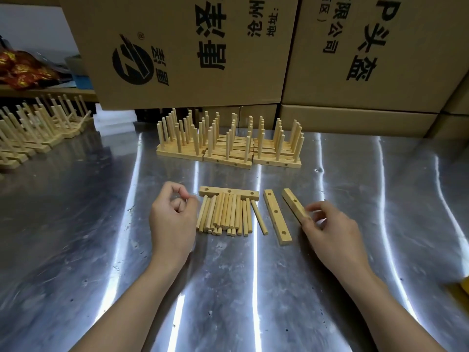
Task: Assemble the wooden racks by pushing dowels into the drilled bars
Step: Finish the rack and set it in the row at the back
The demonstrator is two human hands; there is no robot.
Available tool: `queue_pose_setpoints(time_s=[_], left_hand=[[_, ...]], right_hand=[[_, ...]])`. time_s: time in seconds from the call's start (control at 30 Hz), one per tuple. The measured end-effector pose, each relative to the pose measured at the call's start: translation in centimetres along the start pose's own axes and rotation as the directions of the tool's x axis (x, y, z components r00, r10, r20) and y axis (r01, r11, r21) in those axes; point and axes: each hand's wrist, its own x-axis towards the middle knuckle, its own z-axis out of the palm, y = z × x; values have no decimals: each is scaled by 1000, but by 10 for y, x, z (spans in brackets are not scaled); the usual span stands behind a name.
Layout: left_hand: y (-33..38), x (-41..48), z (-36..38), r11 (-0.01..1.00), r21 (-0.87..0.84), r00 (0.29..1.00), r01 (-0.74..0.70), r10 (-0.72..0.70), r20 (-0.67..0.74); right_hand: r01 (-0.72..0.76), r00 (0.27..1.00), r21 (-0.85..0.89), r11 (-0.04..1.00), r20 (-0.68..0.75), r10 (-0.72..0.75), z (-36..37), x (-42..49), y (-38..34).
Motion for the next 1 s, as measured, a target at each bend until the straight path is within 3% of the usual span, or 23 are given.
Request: queue_pose_setpoints(time_s=[0.07,0.17,0.23,0.33,0.43,0.6,0.67,0.77,0.9,1.0], left_hand=[[-1,2,-1,1000,-13,1000,9,-9,-19],[-4,6,-3,998,-38,997,40,-42,-68],[-4,9,-6,996,-70,992,58,-66,-108],[-4,16,-11,990,-111,978,88,-107,-179],[-5,19,-16,984,-133,963,122,-149,-224],[-3,15,-14,984,-136,970,114,-140,-201],[-4,15,-15,988,-110,975,113,-131,-177],[-8,14,-15,998,23,995,66,-64,-76],[-10,10,-14,948,308,990,-78,38,134],[-13,9,-17,893,432,977,-123,33,212]], right_hand=[[40,994,70,997,-100,-33,-6,2,-2],[248,963,261,933,-168,-209,-14,-5,-19],[409,912,293,864,-101,-397,-12,-15,-35],[575,791,207,791,107,-603,4,-31,-46],[583,744,197,788,260,-615,21,-44,-50],[588,715,207,782,318,-623,25,-47,-48],[571,734,210,794,304,-608,22,-47,-48],[547,803,201,813,148,-577,19,-42,-46],[416,909,119,901,-55,-413,18,-29,-35],[283,958,158,946,-99,-270,20,-20,-22]])
